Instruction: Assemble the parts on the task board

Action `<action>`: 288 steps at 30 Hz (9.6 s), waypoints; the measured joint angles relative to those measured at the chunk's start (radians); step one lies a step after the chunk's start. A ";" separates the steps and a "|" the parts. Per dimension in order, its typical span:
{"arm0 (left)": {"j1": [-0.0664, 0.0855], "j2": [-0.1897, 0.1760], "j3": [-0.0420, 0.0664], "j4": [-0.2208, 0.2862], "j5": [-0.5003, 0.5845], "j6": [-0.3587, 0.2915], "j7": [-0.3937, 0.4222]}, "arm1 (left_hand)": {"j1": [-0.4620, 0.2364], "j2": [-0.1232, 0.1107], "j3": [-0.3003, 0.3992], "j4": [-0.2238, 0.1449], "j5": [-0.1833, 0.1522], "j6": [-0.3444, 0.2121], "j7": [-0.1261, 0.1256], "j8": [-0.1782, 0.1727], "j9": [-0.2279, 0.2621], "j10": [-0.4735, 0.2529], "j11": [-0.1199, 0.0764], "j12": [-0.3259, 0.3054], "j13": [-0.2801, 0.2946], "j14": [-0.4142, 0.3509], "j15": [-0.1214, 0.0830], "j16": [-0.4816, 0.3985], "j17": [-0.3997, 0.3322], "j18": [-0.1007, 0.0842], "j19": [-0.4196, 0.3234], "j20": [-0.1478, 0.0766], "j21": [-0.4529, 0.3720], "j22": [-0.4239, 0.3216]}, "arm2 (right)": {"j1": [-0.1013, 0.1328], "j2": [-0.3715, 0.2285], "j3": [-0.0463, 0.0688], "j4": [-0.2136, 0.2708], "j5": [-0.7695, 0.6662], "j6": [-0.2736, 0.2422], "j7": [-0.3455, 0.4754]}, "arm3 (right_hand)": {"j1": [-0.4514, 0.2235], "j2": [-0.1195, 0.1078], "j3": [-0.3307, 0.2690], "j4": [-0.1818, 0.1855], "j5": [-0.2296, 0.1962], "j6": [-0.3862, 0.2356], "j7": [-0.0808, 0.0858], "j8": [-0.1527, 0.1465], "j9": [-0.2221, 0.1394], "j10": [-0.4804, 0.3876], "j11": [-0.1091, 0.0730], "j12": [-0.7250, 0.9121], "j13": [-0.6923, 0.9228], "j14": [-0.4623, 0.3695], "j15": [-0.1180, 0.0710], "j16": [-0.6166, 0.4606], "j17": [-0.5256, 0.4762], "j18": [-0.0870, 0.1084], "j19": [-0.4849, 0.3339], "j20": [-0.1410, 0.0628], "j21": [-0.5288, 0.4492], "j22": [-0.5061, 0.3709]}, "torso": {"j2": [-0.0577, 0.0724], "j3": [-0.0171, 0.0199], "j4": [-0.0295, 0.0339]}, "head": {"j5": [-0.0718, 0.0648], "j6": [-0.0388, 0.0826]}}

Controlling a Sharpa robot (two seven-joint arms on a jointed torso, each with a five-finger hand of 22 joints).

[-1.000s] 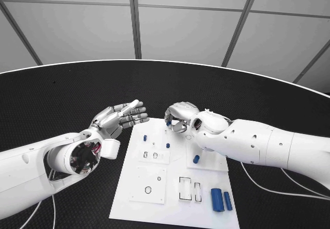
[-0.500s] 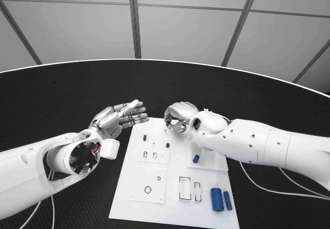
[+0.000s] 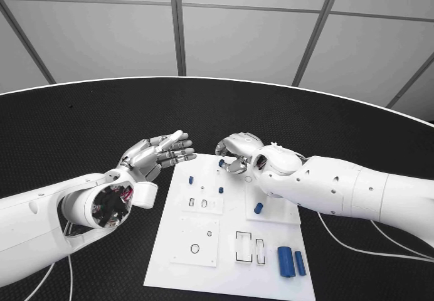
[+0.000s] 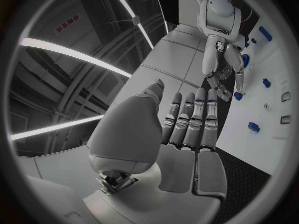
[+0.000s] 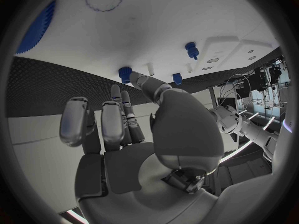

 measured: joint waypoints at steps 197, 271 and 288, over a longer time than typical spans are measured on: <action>-0.001 0.041 0.000 -0.070 0.000 0.019 -0.013 | 0.000 0.000 -0.003 0.003 0.000 0.000 0.000 -0.004 0.000 0.000 0.000 -0.008 0.000 -0.004 0.004 -0.008 -0.001 0.000 0.000 0.000 -0.004 -0.006 | -0.014 -0.026 0.000 0.144 0.060 0.005 -0.116 | 0.048 0.000 -0.103 0.186 0.165 0.070 -0.012 0.101 0.080 0.403 -0.049 1.458 1.102 0.002 -0.027 0.233 0.203 -0.042 0.047 -0.025 0.216 0.133 | -0.018 0.0292 -0.0054 | -0.024 -0.016; -0.001 0.039 0.000 -0.072 0.000 0.021 -0.020 | 0.000 0.000 -0.003 0.003 0.000 0.000 0.000 -0.004 -0.001 0.000 0.000 -0.016 0.000 -0.003 0.004 -0.015 -0.001 0.000 0.000 0.000 -0.004 -0.009 | -0.014 -0.026 -0.001 0.135 0.060 0.091 -0.138 | -0.055 -0.039 -0.157 0.212 0.081 0.000 0.007 0.035 0.065 0.402 -0.034 1.423 1.102 0.003 -0.014 0.233 0.203 -0.039 0.048 -0.016 0.215 0.133 | -0.020 0.0293 -0.0063 | -0.025 -0.023; -0.001 0.039 0.000 -0.074 0.000 0.022 -0.021 | 0.000 0.000 -0.003 0.003 0.000 0.000 0.000 -0.004 -0.001 0.000 0.000 -0.016 0.000 -0.004 0.004 -0.015 -0.001 0.000 0.000 0.000 -0.004 -0.009 | -0.014 -0.031 -0.001 0.127 0.060 0.098 -0.145 | -0.059 -0.036 -0.168 0.223 0.082 0.000 0.007 0.033 0.068 0.403 -0.027 1.423 1.102 0.003 -0.014 0.233 0.203 -0.039 0.048 -0.016 0.215 0.133 | -0.020 0.0300 -0.0069 | -0.027 -0.024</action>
